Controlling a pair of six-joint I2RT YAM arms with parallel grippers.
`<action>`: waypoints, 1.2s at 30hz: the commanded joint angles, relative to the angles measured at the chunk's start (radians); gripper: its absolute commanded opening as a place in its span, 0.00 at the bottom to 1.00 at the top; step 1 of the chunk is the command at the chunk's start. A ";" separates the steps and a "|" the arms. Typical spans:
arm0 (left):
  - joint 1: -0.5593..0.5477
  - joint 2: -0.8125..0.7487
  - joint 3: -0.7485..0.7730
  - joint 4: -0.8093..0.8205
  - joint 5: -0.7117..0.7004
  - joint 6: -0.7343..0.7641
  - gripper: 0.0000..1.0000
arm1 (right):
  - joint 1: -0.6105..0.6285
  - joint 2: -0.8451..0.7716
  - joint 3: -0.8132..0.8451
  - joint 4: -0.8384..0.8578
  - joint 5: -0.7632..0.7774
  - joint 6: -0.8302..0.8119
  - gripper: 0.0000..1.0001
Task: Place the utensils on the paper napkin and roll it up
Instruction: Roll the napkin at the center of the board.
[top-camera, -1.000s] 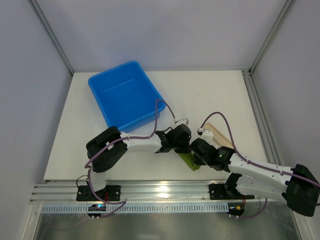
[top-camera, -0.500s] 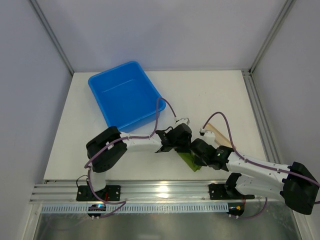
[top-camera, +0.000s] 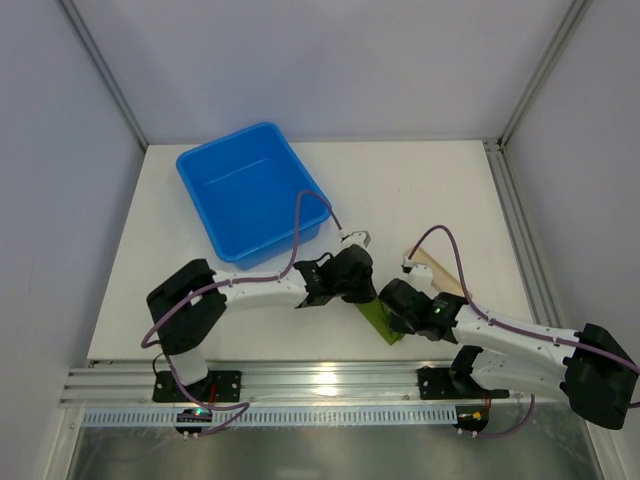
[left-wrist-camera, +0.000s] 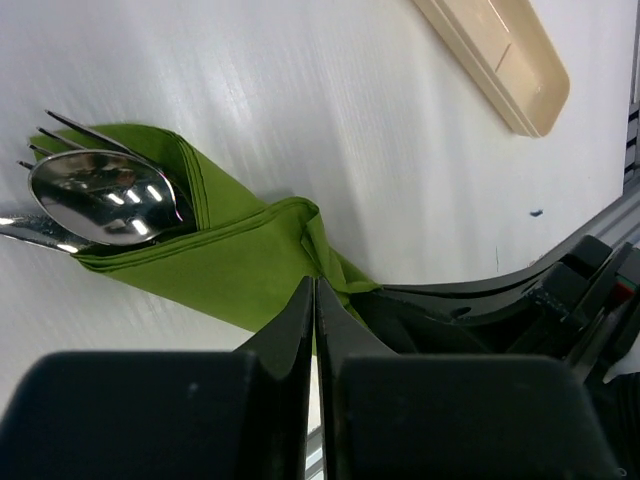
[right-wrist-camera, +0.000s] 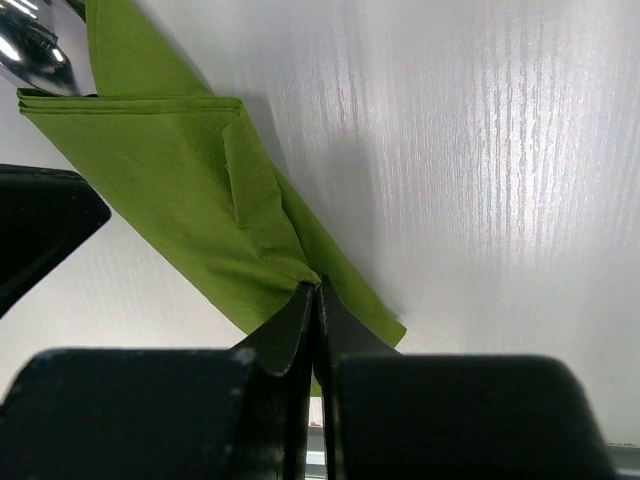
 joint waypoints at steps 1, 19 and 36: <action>-0.004 -0.029 -0.038 0.066 0.032 0.007 0.00 | -0.002 -0.016 -0.005 -0.021 0.048 0.026 0.04; -0.003 0.080 -0.067 0.208 0.095 -0.016 0.00 | -0.002 -0.023 0.001 -0.004 0.039 0.019 0.04; 0.004 0.158 -0.087 0.157 0.086 -0.018 0.00 | -0.002 -0.016 0.046 -0.078 0.095 -0.001 0.10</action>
